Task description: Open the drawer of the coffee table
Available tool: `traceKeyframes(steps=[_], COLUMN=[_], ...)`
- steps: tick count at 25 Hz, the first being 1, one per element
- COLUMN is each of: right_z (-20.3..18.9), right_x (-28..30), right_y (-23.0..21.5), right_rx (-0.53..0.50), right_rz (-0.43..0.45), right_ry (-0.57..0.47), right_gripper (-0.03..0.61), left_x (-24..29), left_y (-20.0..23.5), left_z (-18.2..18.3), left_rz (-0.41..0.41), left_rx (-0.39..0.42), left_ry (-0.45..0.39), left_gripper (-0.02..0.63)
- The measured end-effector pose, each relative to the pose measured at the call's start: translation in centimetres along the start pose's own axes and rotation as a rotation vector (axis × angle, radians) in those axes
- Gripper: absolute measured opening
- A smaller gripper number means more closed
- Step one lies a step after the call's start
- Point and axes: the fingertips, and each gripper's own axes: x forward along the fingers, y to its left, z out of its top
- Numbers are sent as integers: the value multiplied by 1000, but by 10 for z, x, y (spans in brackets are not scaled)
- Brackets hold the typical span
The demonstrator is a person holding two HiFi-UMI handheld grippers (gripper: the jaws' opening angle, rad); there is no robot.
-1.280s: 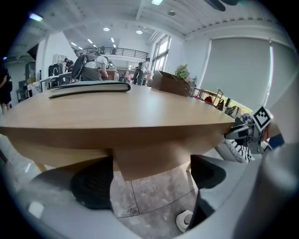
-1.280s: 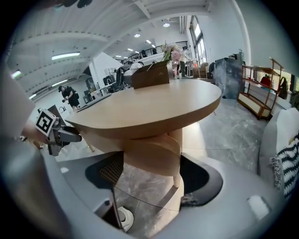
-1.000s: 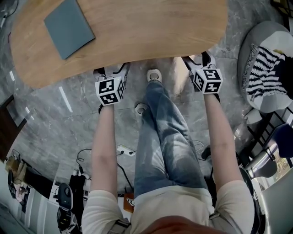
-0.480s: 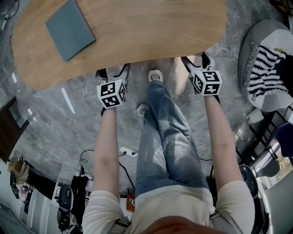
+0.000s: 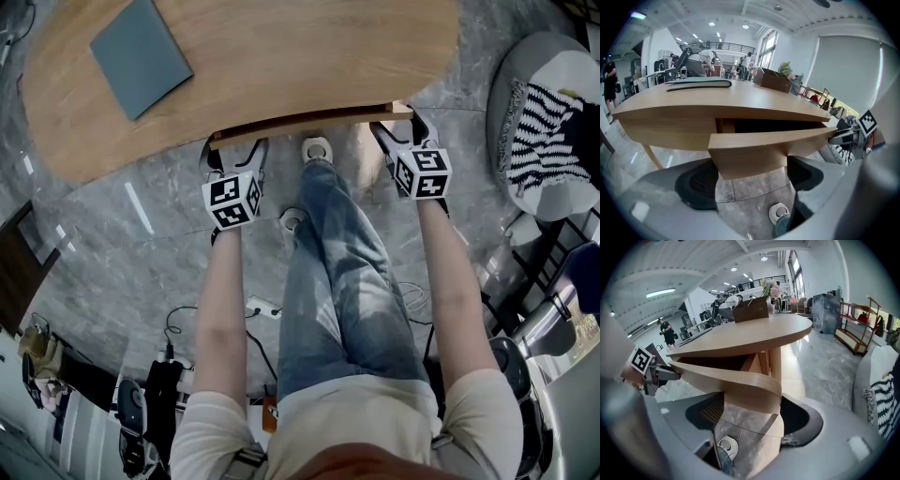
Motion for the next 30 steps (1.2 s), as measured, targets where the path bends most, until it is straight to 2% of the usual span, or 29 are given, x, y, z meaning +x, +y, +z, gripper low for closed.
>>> traceKeyframes(steps=[30], right_z=[-87], right_x=[-56], right_y=[29], right_rx=[20], right_rz=[-23], right_ry=[46], right_gripper=[364], left_x=[-57], left_y=[-21], left_z=[-85], left_rz=[-11], left_rx=[0], left_ry=[65], left_gripper=[453])
